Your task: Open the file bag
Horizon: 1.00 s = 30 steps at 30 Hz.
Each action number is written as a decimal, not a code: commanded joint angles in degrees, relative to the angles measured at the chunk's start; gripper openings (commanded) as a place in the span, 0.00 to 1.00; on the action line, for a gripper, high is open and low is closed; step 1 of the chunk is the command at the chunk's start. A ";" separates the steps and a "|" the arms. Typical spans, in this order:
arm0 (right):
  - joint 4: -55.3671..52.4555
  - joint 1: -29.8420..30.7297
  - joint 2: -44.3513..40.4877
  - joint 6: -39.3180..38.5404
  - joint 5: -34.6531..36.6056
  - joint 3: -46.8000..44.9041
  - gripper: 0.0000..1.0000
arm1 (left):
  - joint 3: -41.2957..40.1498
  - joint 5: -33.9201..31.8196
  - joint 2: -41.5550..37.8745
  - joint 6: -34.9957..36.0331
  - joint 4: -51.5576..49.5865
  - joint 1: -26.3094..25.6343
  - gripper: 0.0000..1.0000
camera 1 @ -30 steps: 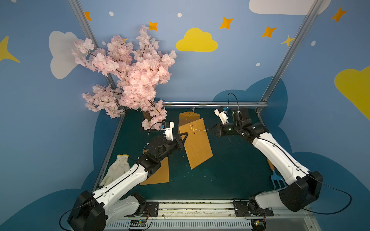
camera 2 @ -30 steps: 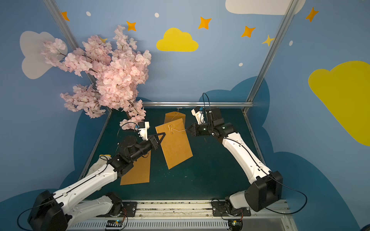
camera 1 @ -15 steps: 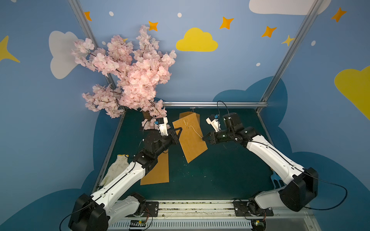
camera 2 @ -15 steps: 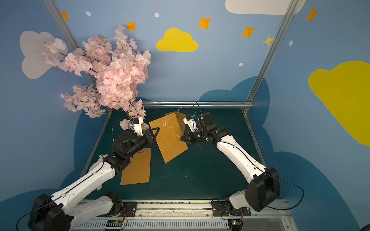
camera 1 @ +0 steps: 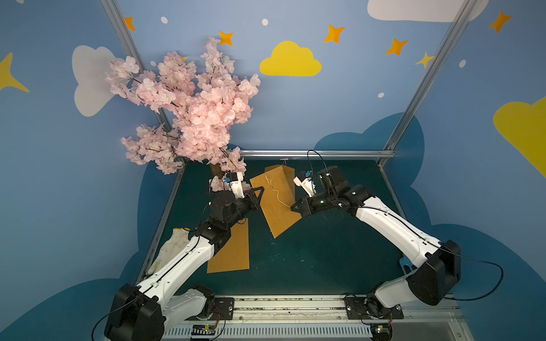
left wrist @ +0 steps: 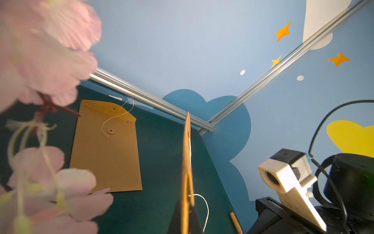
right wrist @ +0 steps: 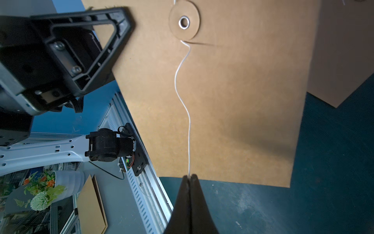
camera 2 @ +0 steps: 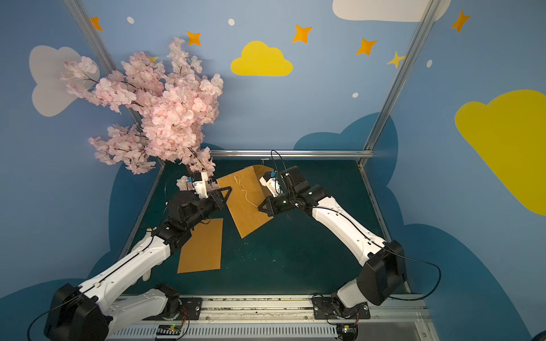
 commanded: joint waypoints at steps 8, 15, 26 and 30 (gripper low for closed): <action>-1.00 1.40 2.95 -0.92 0.14 11.49 0.00 | 0.36 5.80 3.73 -1.57 0.53 -0.20 0.02; -5.75 0.89 6.04 -2.80 2.55 21.31 0.00 | -0.56 6.17 5.65 -1.69 1.64 -3.92 0.03; -7.28 -1.67 6.49 -3.76 4.70 23.82 0.00 | -1.21 5.75 8.41 -1.77 4.34 -10.31 0.03; -8.49 -4.46 5.31 -4.70 6.86 21.99 0.00 | -1.61 4.85 6.20 -1.02 2.89 -10.40 0.02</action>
